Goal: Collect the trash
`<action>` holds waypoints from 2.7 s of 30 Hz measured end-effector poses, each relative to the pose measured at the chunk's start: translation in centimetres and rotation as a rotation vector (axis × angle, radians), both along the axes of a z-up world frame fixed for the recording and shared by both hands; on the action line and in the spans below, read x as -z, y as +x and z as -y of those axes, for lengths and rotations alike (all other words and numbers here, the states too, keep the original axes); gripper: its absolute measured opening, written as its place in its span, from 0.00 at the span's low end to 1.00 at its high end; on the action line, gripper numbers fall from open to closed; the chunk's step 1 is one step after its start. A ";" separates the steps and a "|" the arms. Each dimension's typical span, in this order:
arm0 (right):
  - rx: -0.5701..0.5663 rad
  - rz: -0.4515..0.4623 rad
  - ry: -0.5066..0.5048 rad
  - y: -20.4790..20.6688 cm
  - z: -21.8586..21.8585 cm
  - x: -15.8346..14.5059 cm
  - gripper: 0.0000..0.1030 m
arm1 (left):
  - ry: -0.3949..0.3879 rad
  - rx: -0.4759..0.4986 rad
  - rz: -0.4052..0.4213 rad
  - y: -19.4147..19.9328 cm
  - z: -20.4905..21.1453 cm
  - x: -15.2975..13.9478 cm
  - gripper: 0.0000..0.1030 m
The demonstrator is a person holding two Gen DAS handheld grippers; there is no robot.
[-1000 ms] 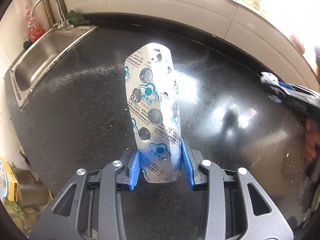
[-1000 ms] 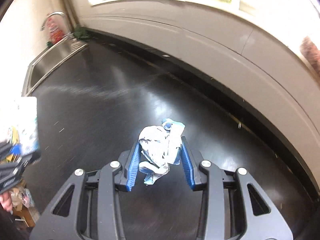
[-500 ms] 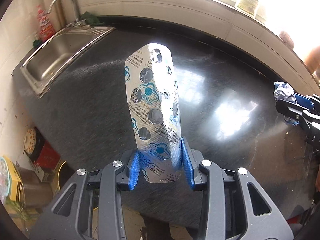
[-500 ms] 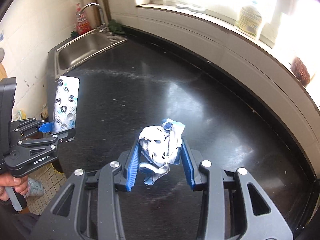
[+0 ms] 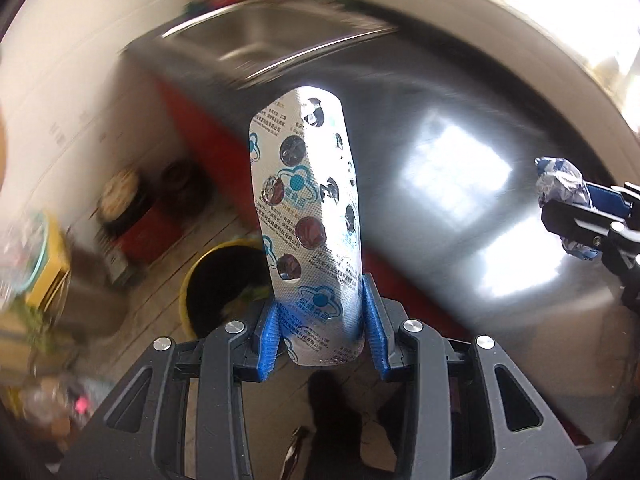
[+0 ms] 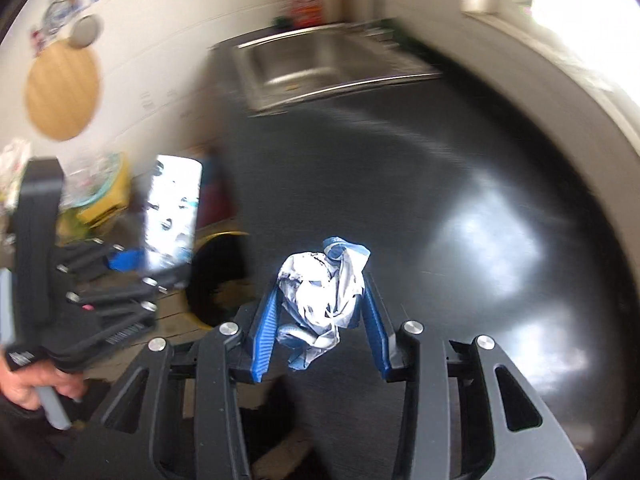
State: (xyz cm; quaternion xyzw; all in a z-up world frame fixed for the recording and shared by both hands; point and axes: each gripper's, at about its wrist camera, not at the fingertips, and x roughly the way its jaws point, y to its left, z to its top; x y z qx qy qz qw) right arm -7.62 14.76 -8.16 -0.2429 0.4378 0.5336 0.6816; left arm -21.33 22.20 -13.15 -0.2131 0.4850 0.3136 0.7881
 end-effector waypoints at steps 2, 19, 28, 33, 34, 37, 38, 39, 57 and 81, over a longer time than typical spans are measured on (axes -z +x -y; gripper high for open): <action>-0.053 -0.057 -0.007 -2.1 -2.6 1.0 0.39 | -0.021 -0.056 -0.028 -3.0 -1.9 1.6 0.36; -0.223 -0.170 -0.197 -10.4 -18.6 10.4 0.44 | -0.146 -0.158 -0.100 -10.0 -10.4 12.0 0.37; -0.238 -0.146 -0.200 -9.8 -20.3 10.6 0.64 | -0.129 -0.151 -0.105 -9.5 -11.4 12.0 0.75; -0.228 -0.138 -0.144 -8.9 -19.1 8.4 0.71 | -0.099 -0.134 -0.091 -8.7 -10.8 10.3 0.79; -0.221 -0.138 -0.126 -8.5 -18.5 7.6 0.74 | -0.081 -0.122 -0.088 -8.3 -10.3 9.4 0.80; -0.182 -0.127 -0.065 -6.9 -16.2 4.7 0.76 | -0.054 -0.104 -0.074 -7.0 -9.6 6.8 0.82; -0.164 -0.119 -0.046 -6.2 -15.3 3.6 0.77 | -0.039 -0.098 -0.069 -6.5 -9.3 5.6 0.83; -0.130 -0.108 -0.013 -4.9 -13.7 1.8 0.80 | -0.024 -0.092 -0.060 -6.0 -9.1 4.3 0.85; 0.744 0.206 0.056 13.0 23.6 -10.4 0.89 | 0.101 0.385 0.091 19.9 10.4 -12.4 0.90; 1.122 0.121 0.024 14.1 42.2 -7.7 0.89 | 0.128 0.717 0.063 28.3 26.6 -12.0 0.90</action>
